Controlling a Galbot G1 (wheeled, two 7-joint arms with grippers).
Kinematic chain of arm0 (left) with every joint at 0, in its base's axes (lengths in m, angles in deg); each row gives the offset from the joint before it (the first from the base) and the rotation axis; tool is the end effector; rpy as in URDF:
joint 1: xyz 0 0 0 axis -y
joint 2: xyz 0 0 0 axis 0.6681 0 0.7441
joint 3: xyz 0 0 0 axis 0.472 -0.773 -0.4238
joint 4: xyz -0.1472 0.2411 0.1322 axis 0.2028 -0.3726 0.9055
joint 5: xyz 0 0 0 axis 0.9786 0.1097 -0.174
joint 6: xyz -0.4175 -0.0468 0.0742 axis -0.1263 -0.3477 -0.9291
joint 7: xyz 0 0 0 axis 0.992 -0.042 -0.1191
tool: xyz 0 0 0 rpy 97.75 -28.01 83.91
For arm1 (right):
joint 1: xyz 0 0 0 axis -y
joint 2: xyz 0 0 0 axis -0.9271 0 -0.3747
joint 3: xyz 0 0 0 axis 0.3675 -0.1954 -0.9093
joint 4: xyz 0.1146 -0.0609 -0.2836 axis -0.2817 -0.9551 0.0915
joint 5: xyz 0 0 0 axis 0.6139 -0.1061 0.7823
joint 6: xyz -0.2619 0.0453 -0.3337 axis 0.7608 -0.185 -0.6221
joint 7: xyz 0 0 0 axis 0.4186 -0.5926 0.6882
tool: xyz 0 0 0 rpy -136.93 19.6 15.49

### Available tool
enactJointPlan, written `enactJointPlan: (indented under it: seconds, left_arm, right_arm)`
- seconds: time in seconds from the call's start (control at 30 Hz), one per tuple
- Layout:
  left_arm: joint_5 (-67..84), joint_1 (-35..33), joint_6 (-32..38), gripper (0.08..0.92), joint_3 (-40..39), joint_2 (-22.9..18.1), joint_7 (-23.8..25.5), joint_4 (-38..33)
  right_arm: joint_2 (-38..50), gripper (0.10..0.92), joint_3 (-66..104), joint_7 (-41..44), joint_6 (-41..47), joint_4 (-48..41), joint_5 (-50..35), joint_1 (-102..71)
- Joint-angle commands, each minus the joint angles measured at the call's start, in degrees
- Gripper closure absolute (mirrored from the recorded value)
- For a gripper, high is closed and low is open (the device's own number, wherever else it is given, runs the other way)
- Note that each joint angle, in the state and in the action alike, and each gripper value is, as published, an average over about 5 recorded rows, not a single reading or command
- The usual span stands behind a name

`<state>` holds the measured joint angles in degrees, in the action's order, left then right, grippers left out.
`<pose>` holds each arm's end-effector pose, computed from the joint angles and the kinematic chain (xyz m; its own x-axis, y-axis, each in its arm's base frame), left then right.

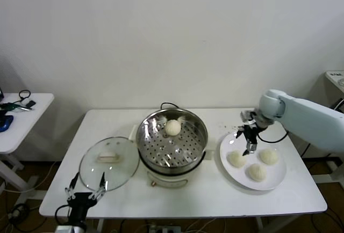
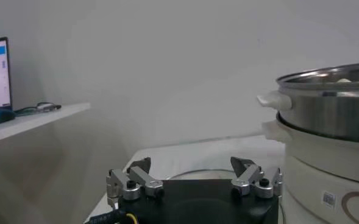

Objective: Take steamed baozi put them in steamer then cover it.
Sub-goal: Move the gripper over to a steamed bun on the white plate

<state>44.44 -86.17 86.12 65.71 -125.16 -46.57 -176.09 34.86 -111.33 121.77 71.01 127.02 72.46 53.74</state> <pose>0.2168 0.0901 -0.3474 -0.9822 -0.1064 0.1548 -0.0843 0.9861 0.1430 0.5850 -0.0916 -0.2055 -0.0495 -0.1405 0.9888 -0.9969 -0.0536 -0.0575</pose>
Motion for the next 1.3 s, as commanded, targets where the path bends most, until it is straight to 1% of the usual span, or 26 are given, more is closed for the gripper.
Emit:
enactJointPlan:
  seconds: [0.03, 0.6, 0.87, 0.97, 1.13, 1.3]
  left_arm:
    - [-0.1, 0.1, -0.1, 0.177, -0.1, -0.1, 0.0, 0.0]
    - [-0.2, -0.4, 0.2, 0.177, 0.1, 0.0, -0.1, 0.6]
    - [-0.2, -0.5, 0.4, 0.177, -0.1, -0.2, -0.1, 0.7]
    - [-0.2, -0.7, 0.7, 0.177, -0.4, -0.3, -0.1, 0.8]
    - [-0.2, -1.1, 1.0, 0.177, -0.5, -0.5, 0.0, 0.6]
    - [-0.1, -1.7, 1.2, 0.177, -0.7, -0.3, 0.0, 0.3]
  right_arm:
    - [-0.4, 0.203, 4.2, -0.7, 1.8, -2.4, 2.8, -7.9]
    - [-3.5, 0.210, 5.7, -0.7, 1.4, -6.0, 4.2, -9.6]
    - [-3.8, 0.323, 6.2, -0.5, 0.7, -6.8, 4.8, -9.6]
    - [-3.6, 0.354, 6.3, -0.6, 0.7, -6.6, 4.3, -9.4]
    - [-3.3, 0.370, 6.2, -0.7, 1.0, -6.1, 3.3, -8.8]
    - [-2.1, 0.372, 3.5, -0.7, 1.4, -4.3, -0.1, -3.1]
